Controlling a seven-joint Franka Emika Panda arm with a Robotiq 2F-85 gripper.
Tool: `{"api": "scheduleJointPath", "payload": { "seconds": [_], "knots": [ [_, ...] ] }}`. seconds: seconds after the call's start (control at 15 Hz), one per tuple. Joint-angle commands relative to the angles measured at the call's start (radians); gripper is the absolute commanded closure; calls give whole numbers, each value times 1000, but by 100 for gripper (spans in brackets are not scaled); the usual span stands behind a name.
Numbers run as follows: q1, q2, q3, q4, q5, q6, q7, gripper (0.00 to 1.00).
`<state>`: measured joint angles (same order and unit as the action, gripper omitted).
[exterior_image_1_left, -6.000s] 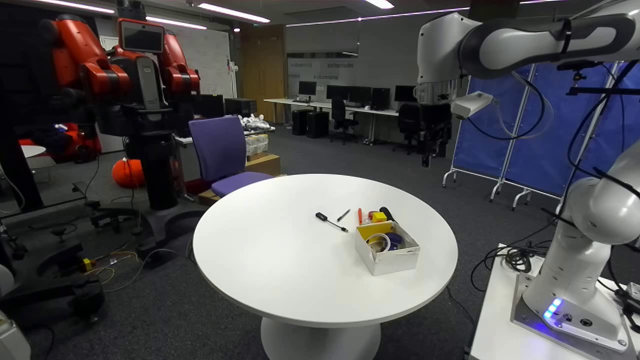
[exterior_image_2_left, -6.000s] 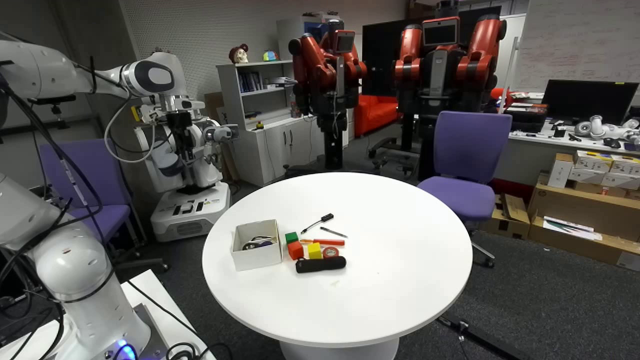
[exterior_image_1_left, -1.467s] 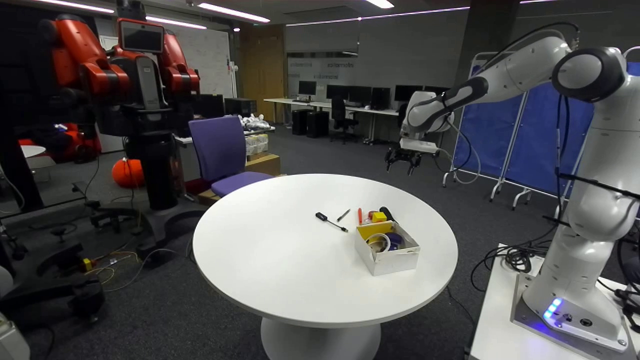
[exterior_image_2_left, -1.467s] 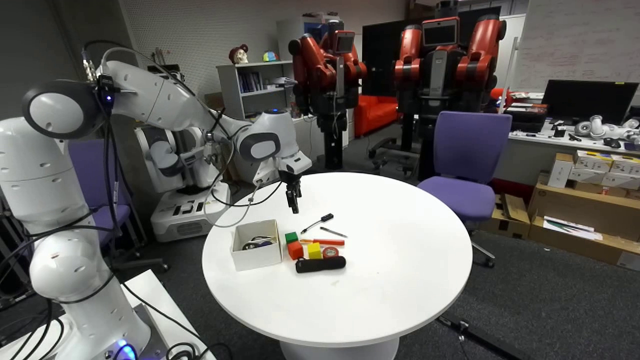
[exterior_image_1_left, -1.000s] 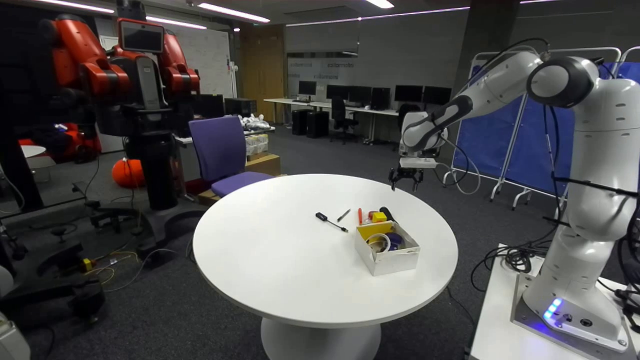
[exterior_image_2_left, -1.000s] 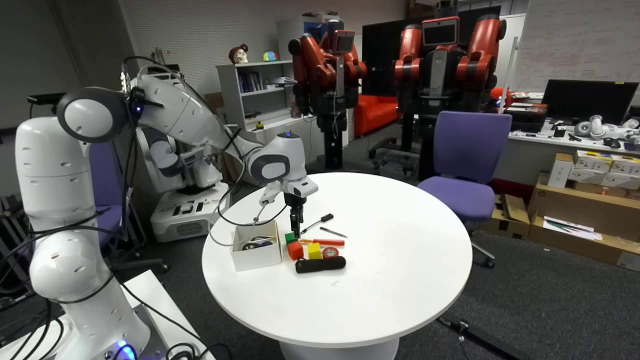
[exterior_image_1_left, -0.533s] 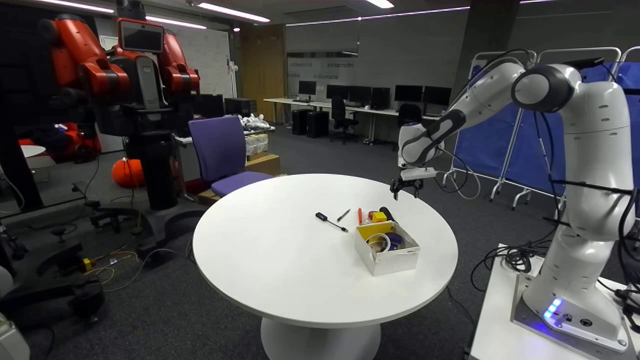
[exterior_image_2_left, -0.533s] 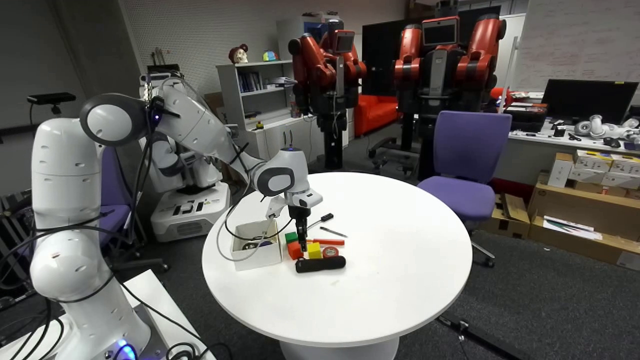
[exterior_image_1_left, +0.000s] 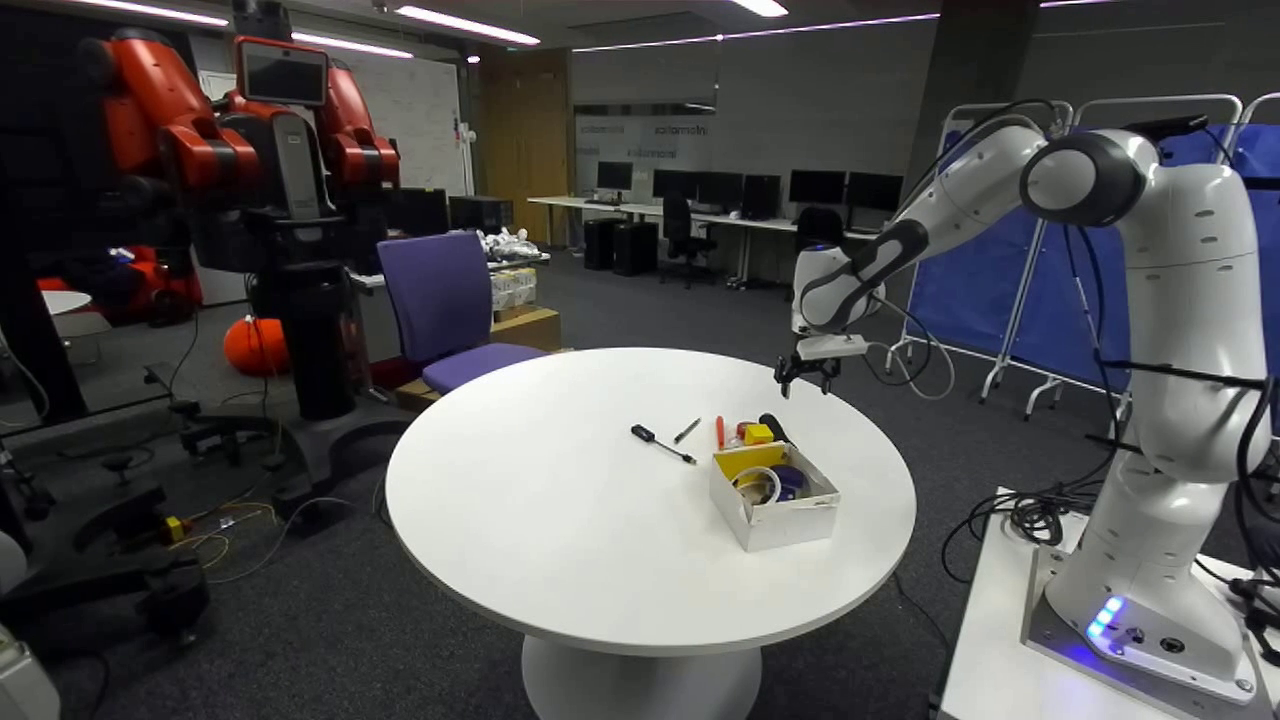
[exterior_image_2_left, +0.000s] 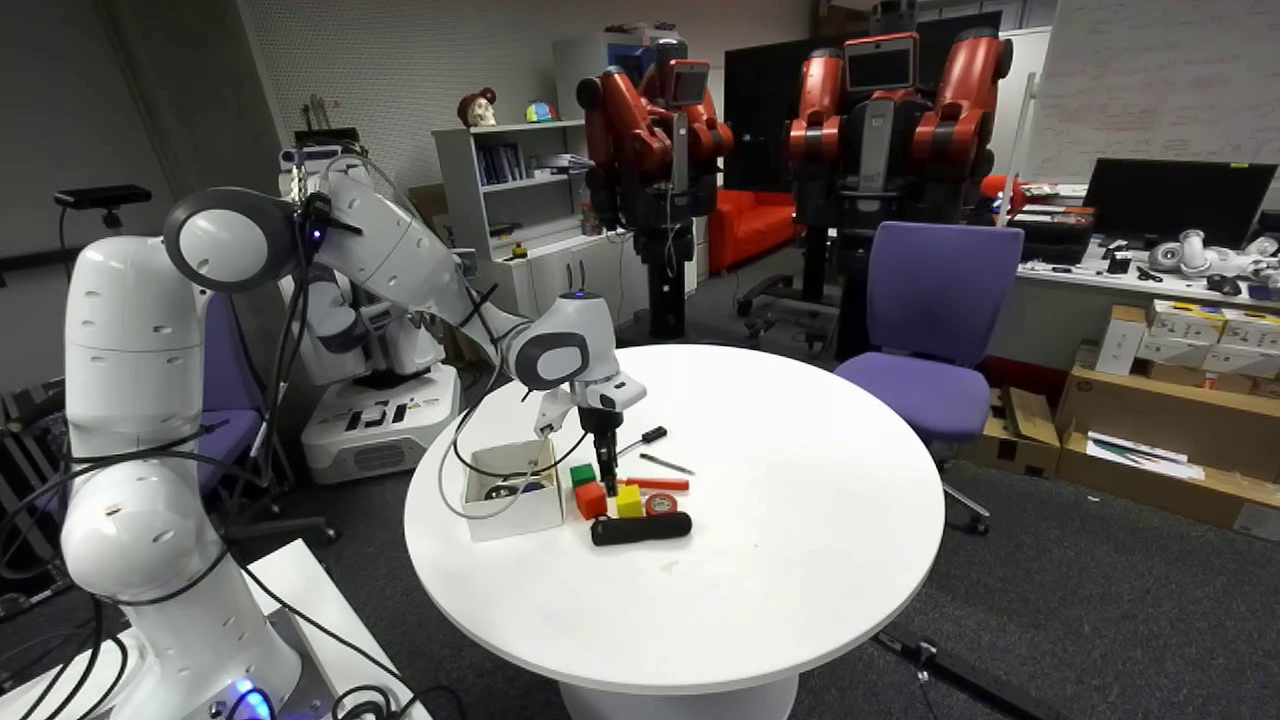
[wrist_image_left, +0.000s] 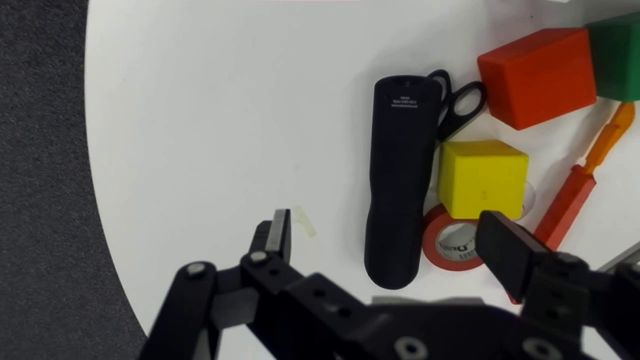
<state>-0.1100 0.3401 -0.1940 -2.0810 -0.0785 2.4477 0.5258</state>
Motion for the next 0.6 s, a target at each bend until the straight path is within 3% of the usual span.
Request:
{"api": "scheduleJointPath", "payload": {
  "seconds": [0.0,0.53],
  "knots": [
    [12,31,-1,13,46,88,-20,0],
    [-17,136,44,43,219,213,-113,0]
  ]
}}
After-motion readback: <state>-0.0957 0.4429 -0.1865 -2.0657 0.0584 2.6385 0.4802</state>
